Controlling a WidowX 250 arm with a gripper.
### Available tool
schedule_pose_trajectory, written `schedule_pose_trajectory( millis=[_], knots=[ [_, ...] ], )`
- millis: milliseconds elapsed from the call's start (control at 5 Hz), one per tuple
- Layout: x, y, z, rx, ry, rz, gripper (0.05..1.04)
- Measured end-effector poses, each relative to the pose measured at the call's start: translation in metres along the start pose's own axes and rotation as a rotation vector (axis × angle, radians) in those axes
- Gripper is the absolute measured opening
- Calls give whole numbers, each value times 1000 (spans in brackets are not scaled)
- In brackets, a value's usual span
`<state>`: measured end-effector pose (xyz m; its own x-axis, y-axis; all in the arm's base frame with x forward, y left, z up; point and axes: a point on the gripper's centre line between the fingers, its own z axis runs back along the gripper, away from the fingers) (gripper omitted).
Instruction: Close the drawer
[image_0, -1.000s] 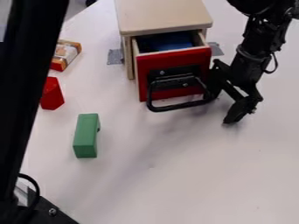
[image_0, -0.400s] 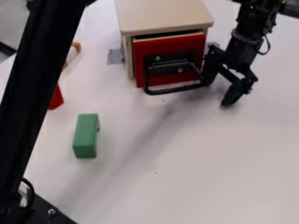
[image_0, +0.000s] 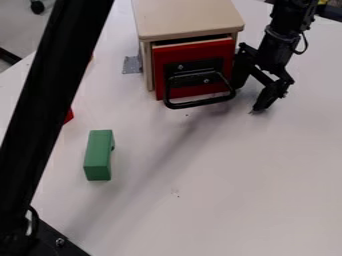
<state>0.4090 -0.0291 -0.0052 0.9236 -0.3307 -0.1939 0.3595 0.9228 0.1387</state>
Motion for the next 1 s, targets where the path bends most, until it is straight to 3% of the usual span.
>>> schedule_pose_trajectory(
  millis=[400,600,1000],
  knots=[
    [0,-6,-2,-62,3,-16,1000],
    [-16,-25,1,-79,-21,-76,1000],
    [-76,-104,3,-15,-60,-314,999]
  ],
)
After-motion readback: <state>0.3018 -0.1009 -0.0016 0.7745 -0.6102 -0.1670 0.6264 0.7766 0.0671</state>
